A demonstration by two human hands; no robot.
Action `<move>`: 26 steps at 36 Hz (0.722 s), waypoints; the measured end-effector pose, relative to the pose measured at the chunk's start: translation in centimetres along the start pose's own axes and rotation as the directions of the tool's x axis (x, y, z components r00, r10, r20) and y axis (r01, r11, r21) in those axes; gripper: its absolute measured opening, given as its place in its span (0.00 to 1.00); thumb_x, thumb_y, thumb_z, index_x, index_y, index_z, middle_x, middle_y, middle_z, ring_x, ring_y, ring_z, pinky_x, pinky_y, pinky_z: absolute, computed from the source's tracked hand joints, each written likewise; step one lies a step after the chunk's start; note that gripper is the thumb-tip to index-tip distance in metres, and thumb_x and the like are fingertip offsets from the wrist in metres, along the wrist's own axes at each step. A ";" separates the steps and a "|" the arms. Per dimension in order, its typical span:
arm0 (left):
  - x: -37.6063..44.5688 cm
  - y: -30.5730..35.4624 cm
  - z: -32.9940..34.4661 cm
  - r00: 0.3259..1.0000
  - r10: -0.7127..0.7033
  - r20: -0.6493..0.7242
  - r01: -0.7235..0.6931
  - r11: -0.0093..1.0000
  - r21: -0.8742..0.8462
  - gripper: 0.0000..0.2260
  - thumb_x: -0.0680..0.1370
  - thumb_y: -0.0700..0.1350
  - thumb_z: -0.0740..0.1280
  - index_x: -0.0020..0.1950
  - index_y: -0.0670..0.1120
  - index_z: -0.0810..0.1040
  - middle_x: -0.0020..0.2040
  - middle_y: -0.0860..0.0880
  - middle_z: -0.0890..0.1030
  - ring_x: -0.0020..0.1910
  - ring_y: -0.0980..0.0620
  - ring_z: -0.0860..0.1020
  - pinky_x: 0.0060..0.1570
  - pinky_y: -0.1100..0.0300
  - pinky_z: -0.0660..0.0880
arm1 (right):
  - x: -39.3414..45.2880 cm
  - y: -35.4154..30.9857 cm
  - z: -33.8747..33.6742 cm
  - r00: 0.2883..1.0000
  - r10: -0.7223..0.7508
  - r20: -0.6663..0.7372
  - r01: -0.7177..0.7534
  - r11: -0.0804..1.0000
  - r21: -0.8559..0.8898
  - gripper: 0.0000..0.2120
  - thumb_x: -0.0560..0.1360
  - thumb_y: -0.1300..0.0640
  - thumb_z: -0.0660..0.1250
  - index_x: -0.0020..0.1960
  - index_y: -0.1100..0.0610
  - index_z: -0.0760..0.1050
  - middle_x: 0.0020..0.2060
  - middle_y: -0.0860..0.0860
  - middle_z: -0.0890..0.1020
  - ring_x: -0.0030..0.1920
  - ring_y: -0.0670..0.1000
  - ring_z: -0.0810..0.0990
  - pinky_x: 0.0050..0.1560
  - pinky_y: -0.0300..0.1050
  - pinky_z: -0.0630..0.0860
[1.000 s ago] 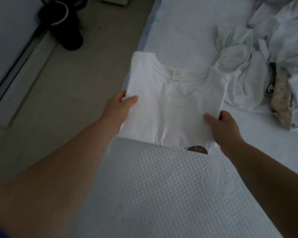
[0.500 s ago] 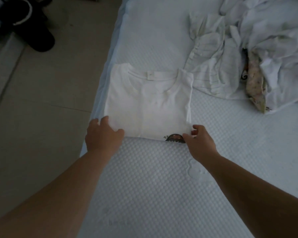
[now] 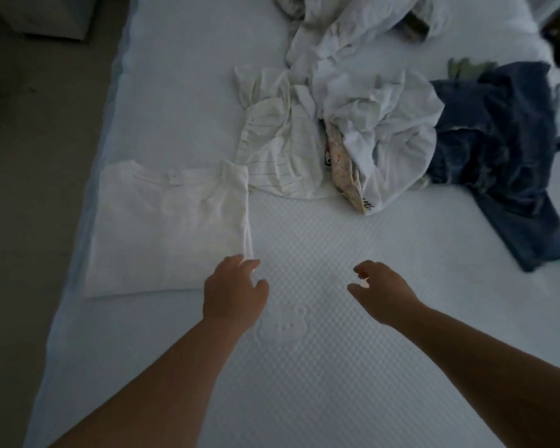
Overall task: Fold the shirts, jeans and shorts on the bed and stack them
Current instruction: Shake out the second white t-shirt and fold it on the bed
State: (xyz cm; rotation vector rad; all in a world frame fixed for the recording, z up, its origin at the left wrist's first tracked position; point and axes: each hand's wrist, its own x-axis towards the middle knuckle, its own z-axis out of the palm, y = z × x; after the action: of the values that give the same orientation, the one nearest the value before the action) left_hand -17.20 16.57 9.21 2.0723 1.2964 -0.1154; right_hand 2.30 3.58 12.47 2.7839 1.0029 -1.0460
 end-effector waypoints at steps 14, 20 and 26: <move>4.0 -2.3 11.2 0.986 -0.001 -0.165 0.054 0.947 0.316 0.37 0.68 0.63 0.40 0.74 0.54 0.61 0.78 0.48 0.47 0.76 0.48 0.42 0.66 0.56 0.29 | 19.1 4.2 -0.3 0.959 -0.086 -0.269 0.072 0.996 -0.060 0.22 0.77 0.41 0.56 0.64 0.54 0.71 0.46 0.53 0.76 0.47 0.56 0.76 0.44 0.46 0.71; 4.7 -2.1 10.2 0.994 -0.104 -0.041 0.112 0.943 0.314 0.32 0.71 0.62 0.47 0.75 0.57 0.56 0.78 0.50 0.42 0.75 0.51 0.38 0.69 0.53 0.33 | 16.9 4.8 -2.8 0.955 -0.125 -0.269 0.149 0.986 0.070 0.19 0.80 0.45 0.54 0.53 0.57 0.77 0.34 0.50 0.74 0.38 0.53 0.75 0.38 0.46 0.73; 4.8 0.0 7.1 0.978 -0.176 0.111 0.140 0.951 0.275 0.30 0.75 0.60 0.62 0.74 0.56 0.57 0.78 0.51 0.43 0.76 0.51 0.41 0.72 0.50 0.40 | 6.4 6.5 -0.5 0.791 -0.390 -0.471 0.378 0.917 -0.125 0.15 0.77 0.53 0.63 0.37 0.62 0.74 0.33 0.57 0.77 0.36 0.59 0.76 0.38 0.48 0.68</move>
State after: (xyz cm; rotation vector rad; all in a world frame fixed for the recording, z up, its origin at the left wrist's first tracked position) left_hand -12.86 16.11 1.82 2.1342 1.4255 -0.5190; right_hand 9.97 2.12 7.64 2.9574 1.6775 -0.3054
